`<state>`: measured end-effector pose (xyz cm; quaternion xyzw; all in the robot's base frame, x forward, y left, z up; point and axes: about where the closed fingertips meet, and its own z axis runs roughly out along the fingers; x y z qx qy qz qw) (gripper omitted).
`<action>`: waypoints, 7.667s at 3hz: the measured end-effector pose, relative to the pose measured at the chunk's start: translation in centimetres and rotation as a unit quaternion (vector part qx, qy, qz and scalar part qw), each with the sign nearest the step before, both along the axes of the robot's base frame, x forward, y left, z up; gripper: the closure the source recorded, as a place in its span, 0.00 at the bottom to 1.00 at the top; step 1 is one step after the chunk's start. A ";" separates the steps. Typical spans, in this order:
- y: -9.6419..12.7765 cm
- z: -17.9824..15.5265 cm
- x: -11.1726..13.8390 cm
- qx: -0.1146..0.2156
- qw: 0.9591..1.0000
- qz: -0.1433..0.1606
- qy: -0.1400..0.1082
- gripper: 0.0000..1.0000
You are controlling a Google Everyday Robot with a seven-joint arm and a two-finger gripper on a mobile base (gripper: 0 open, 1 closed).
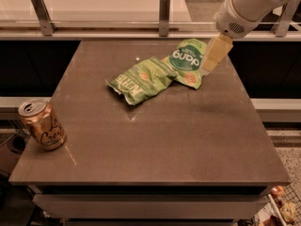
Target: Move green rice chip bag near orange can
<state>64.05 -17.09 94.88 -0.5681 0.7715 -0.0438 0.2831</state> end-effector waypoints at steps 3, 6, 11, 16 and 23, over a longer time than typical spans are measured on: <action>-0.9 -3.4 3.7 0.109 0.993 -0.044 0.004 0.00; 2.1 -4.9 6.8 0.127 0.987 -0.093 0.024 0.00; 3.9 -11.2 8.1 0.026 0.984 -0.167 0.054 0.00; 4.9 -11.4 8.6 0.024 0.986 -0.157 0.055 1.00; 5.0 -11.5 8.6 0.023 0.986 -0.156 0.059 0.00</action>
Offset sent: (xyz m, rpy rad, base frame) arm 0.0436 -0.0322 -0.0374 0.2748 0.0017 -0.1207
